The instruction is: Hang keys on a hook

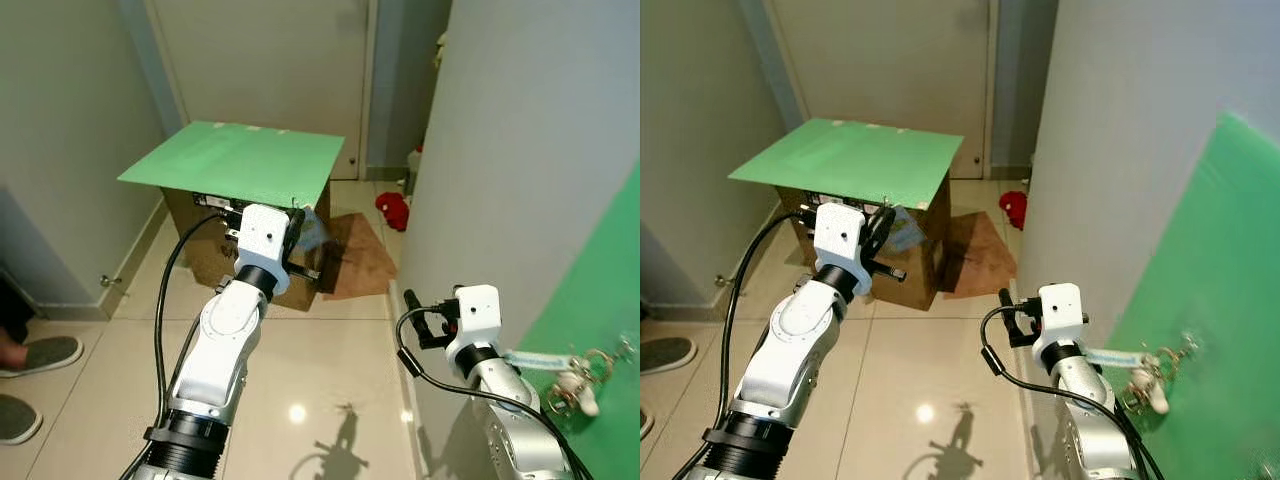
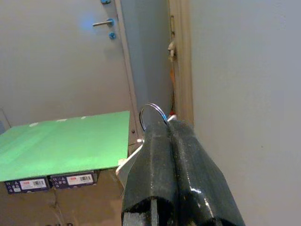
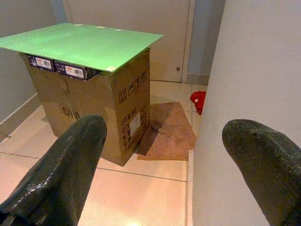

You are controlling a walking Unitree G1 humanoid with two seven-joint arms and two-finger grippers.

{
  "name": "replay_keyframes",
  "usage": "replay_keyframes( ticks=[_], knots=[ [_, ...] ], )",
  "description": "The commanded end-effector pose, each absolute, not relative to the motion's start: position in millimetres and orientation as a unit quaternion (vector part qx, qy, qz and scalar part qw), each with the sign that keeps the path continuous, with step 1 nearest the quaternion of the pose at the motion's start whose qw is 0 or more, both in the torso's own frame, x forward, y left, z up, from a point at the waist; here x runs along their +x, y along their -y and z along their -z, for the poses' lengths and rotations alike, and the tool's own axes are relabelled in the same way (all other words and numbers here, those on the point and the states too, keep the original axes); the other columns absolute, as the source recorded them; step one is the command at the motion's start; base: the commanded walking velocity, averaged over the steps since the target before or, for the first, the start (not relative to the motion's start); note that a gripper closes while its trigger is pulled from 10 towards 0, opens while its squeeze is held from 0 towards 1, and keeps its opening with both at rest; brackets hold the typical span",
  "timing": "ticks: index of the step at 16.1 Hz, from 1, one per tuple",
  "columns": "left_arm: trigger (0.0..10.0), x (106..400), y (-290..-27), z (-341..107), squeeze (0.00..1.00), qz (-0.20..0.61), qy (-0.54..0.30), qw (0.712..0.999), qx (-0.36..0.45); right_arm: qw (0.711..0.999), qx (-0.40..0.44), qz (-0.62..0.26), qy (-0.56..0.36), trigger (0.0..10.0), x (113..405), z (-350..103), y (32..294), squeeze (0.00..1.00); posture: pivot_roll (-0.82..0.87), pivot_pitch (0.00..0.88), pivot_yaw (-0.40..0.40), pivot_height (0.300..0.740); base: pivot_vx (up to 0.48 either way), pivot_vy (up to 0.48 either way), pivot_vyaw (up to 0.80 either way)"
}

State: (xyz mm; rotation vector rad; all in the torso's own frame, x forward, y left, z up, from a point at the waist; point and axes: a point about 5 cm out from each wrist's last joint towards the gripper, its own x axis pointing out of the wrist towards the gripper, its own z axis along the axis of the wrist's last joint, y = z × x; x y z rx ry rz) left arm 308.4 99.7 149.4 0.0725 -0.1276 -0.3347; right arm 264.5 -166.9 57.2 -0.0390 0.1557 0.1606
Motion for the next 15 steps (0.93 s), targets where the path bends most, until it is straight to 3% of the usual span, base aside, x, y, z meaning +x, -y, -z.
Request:
replay_keyframes(
  ticks=[1, 10, 15],
  knots=[
    [0.0, 308.8, -100.7, -152.4, 0.00, 0.161, 0.067, 0.985, 0.021, 0.994, -0.023, -0.080, -0.077, 10.0, 265.2, -57.6, 167.0, 0.00, -0.06, 0.000, 0.053, 0.740, -0.360, 0.322, 0.00],
    [0.0, 308.8, -100.7, -151.6, 0.00, 0.156, 0.067, 0.985, 0.019, 0.993, -0.023, -0.081, -0.084, 10.0, 264.1, -54.7, 167.8, 0.00, -0.06, 0.000, 0.051, 0.740, -0.380, 0.295, 0.00],
    [0.0, 308.4, -102.2, -151.8, 0.00, 0.154, 0.072, 0.985, 0.026, 0.993, -0.023, -0.081, -0.085, 10.0, 264.0, -53.7, 168.1, 0.00, -0.06, 0.000, 0.049, 0.740, 0.000, 0.000, 0.00]
  ],
)
